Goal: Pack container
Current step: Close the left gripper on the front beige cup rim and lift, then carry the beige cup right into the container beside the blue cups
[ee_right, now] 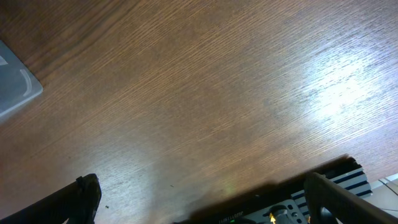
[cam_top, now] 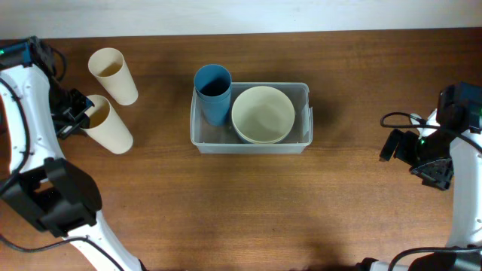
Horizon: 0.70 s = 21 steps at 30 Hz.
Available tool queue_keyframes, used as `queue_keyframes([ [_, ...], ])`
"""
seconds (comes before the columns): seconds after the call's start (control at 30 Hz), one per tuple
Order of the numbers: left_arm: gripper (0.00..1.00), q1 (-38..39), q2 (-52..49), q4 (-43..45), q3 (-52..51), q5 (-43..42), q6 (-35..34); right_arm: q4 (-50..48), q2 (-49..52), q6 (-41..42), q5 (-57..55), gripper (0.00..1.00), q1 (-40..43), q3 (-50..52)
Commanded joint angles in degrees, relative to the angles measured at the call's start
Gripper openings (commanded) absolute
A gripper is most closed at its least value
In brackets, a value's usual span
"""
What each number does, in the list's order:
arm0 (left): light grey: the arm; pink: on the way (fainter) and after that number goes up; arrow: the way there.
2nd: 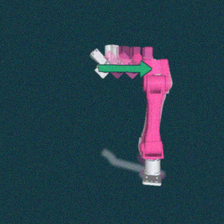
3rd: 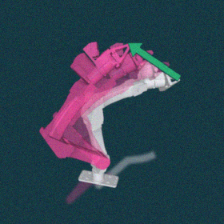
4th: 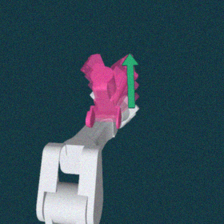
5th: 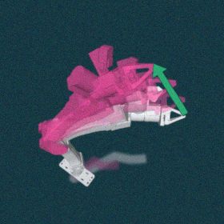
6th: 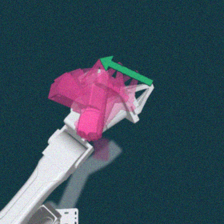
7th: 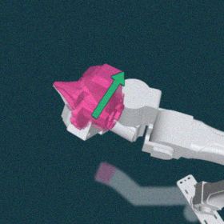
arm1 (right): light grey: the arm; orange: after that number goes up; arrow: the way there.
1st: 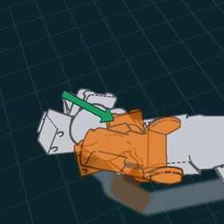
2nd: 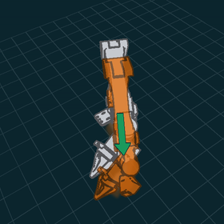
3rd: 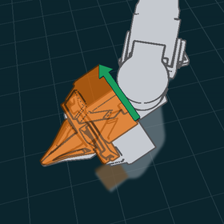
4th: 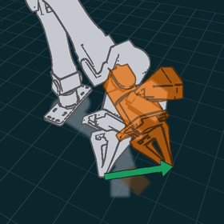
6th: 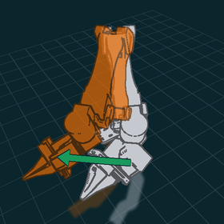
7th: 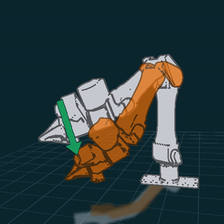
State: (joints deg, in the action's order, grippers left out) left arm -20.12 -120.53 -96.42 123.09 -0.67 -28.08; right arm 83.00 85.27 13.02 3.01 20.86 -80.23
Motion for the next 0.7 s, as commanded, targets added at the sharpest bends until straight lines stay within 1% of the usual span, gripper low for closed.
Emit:
queue_keyframes([
  [0.0, 0.02, -0.24, 6.64, -0.31, 2.05, -0.66, 3.34, -0.13, -0.55, -0.37, -0.48, 0.99, -0.15, 0.17],
  [0.2, 0.02, 0.17, 19.04, -0.28, 2.05, -0.94, 4.0, -0.13, -0.55, -0.37, -0.48, 0.99, -0.15, 0.17],
  [0.37, 0.02, 3.04, 28.15, 0.42, 2.05, -6.84, 5.92, -0.13, -0.55, -0.37, -0.48, 0.99, -0.15, 0.17],
  [0.57, 0.02, 10.78, 34.8, 3.06, 2.05, -8.48, 5.92, -0.13, -0.55, -0.37, -0.48, 0.99, -0.15, 0.17],
  [0.67, 0.01, 16.87, 35.58, 4.31, 2.05, -8.57, 5.92, -0.13, -0.55, -0.37, -0.48, 0.99, -0.15, 0.17],
])
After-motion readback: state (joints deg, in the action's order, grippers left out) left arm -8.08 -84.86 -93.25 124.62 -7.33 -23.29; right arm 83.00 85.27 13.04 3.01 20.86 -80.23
